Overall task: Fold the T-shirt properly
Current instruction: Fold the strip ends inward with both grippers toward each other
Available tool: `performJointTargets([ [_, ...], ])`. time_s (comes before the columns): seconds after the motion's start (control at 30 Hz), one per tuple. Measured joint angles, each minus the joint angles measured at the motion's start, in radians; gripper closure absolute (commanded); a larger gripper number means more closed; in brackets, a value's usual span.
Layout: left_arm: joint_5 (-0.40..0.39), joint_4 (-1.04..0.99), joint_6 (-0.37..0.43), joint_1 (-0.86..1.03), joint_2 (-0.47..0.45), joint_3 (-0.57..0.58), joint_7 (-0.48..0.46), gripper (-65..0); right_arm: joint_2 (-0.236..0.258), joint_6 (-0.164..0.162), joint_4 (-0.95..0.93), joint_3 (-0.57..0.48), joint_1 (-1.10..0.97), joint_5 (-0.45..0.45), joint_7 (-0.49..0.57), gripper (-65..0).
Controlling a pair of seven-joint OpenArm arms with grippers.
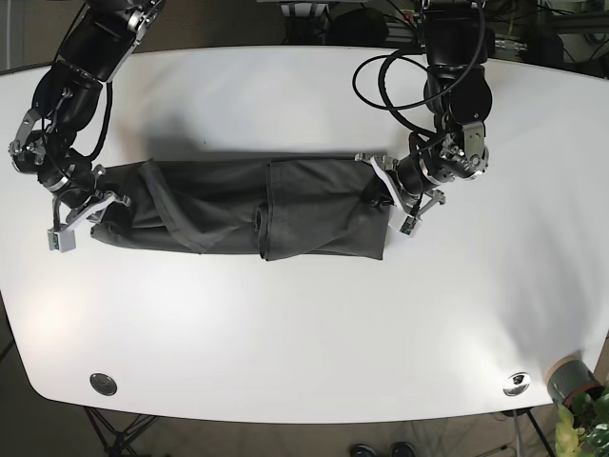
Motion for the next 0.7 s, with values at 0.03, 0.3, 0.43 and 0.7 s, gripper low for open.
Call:
performJointTargets([
  [0.03,0.000,0.000,0.000,0.000,-0.001,0.011,0.000,0.0,0.002,-0.004,0.035,-0.013,-0.011,0.000,-0.001,-2.1],
  [0.3,0.013,0.000,0.010,0.000,0.050,0.114,0.002,0.0,-0.013,-0.014,0.249,-0.147,-0.063,-0.003,0.002,-2.1],
  [0.43,0.010,-0.019,0.011,-0.002,0.081,0.140,0.004,0.0,-0.055,-0.017,0.278,-0.188,-0.066,-0.018,0.003,-2.1],
  [0.7,0.004,-0.033,0.051,-0.004,0.086,0.189,-0.005,0.0,-0.149,-0.014,0.312,-0.306,-0.083,-0.018,0.002,-2.1],
])
